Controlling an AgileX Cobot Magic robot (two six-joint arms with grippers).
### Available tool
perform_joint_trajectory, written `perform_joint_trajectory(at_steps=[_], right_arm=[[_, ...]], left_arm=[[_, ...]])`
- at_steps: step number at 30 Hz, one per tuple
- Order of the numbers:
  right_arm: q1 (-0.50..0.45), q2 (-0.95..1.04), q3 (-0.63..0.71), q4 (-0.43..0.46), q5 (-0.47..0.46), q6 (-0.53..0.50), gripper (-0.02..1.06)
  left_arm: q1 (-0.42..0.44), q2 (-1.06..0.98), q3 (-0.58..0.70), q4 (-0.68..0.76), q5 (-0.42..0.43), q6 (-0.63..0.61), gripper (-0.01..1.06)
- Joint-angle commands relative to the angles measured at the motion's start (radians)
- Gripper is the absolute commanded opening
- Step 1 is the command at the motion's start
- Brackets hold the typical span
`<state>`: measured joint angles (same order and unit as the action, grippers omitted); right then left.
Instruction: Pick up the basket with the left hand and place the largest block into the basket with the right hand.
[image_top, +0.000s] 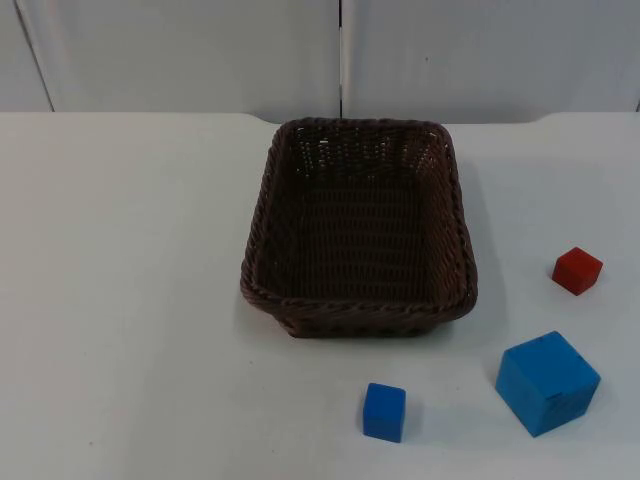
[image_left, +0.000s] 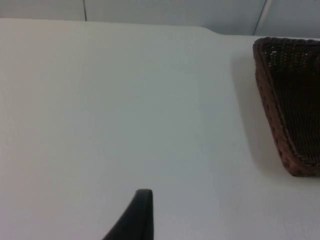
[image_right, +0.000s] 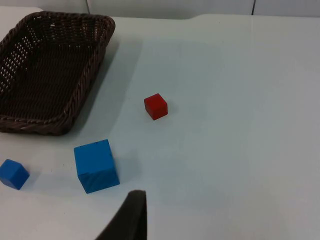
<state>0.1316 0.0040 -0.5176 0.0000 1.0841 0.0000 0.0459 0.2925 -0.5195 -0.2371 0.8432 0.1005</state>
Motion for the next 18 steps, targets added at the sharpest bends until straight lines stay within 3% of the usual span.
perform_joint_trajectory(at_steps=[1, 18], right_arm=[[-0.008, -0.004, 0.001, 0.000, -0.006, -0.012, 1.05], [-0.008, -0.004, 0.001, 0.000, -0.006, -0.012, 1.05]], left_arm=[[0.003, 0.016, -0.006, -0.036, -0.031, 0.019, 1.05], [0.003, 0.199, -0.039, -0.202, -0.113, 0.165, 1.05]])
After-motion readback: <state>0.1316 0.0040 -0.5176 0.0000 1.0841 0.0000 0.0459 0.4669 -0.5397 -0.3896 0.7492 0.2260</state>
